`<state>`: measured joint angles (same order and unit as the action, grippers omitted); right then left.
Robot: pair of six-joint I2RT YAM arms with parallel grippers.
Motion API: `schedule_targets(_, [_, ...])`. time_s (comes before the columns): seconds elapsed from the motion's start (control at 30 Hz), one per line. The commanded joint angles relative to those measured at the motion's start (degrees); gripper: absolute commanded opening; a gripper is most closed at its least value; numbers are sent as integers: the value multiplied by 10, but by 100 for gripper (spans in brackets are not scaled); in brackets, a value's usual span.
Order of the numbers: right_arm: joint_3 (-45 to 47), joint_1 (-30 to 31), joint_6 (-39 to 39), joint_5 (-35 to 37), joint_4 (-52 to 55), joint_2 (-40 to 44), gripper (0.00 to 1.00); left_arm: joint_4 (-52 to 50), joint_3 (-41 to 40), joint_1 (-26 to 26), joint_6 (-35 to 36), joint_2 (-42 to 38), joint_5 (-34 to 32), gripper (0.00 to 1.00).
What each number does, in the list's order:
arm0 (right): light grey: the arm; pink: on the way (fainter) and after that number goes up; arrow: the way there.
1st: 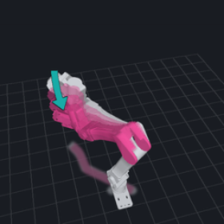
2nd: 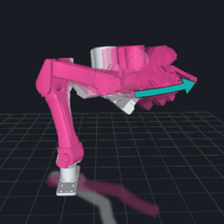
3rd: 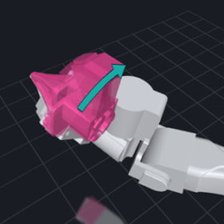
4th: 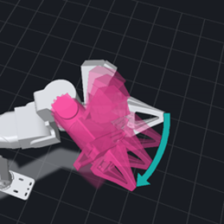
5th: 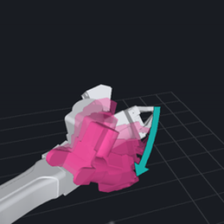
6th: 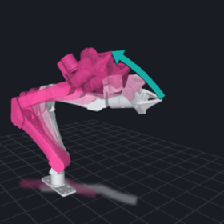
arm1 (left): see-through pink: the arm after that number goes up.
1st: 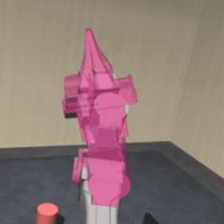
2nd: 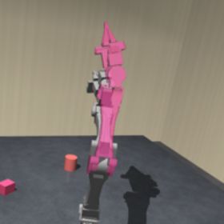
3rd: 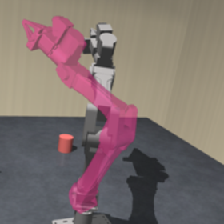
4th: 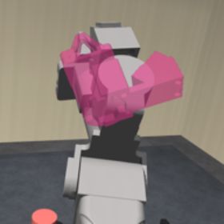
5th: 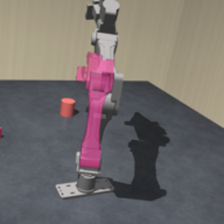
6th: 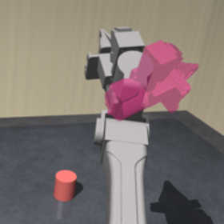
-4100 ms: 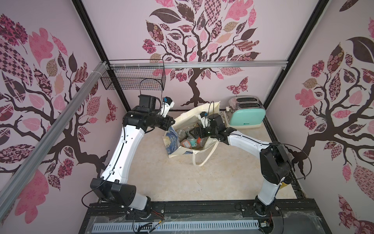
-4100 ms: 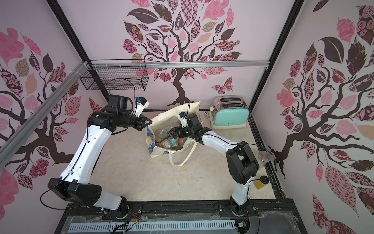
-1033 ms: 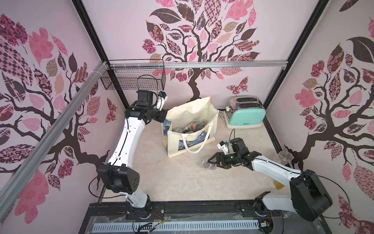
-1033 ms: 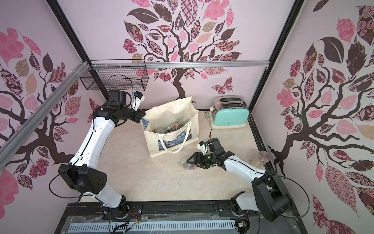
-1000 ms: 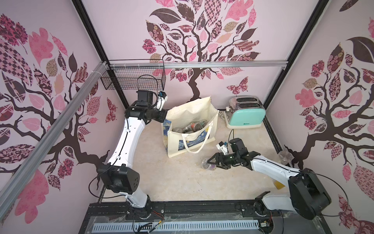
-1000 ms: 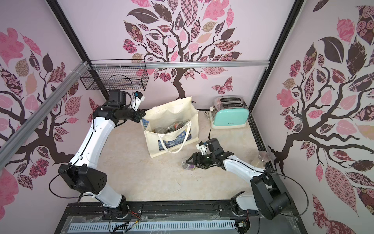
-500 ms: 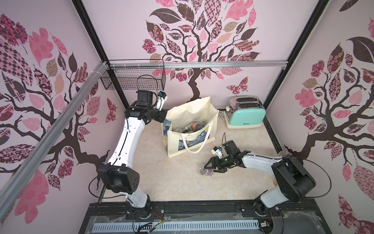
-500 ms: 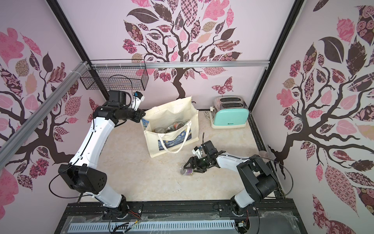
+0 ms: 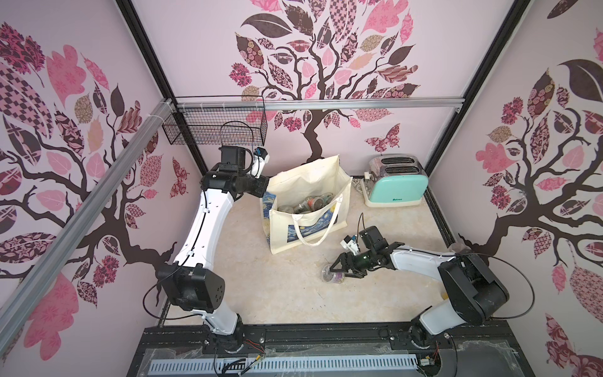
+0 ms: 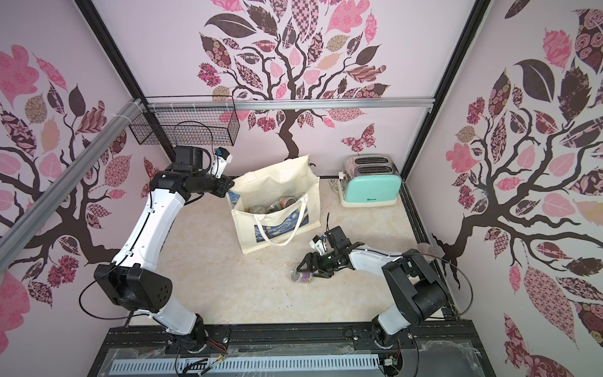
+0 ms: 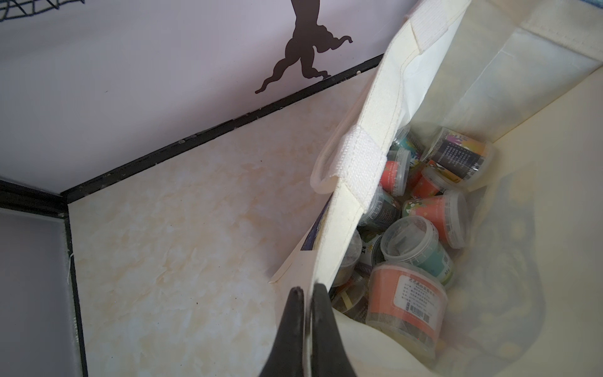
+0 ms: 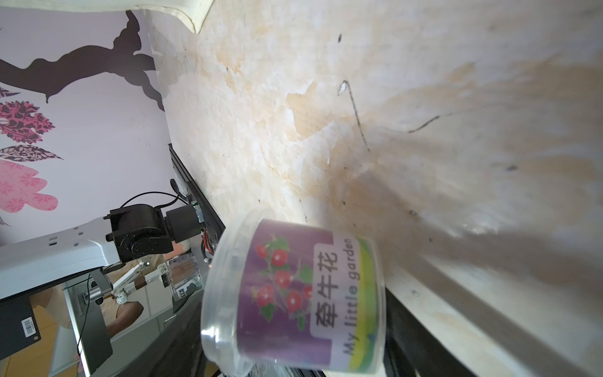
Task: Take out the seed jars from the canvas bag
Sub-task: Place the canvas bag at the center of the board.
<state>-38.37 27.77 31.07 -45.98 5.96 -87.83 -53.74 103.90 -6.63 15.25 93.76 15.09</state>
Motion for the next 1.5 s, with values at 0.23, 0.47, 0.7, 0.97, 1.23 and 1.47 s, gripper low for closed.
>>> schedule_targets(0.23, [1, -21, -30, 28, 51, 17, 84, 13, -8, 1, 4, -13, 8, 0])
schedule_targets(0.47, [-8, -29, -49, 63, 87, 46, 86, 9, -4, 1, 5, -14, 19, 0])
schedule_targets(0.7, [-58, -30, -103, 162, 170, 87, 91, -11, 2, 1, 16, -19, 65, 0])
schedule_targets(0.97, [-154, -29, -137, 227, 193, 168, 89, -41, 3, 1, 47, -29, 107, 0])
schedule_targets(1.23, [-310, -21, -169, 307, 214, 157, 89, -58, 41, 1, 87, -15, 95, 50])
schedule_targets(1.47, [-397, -20, -191, 356, 216, 115, 90, -56, 112, 1, 118, 28, 106, 76])
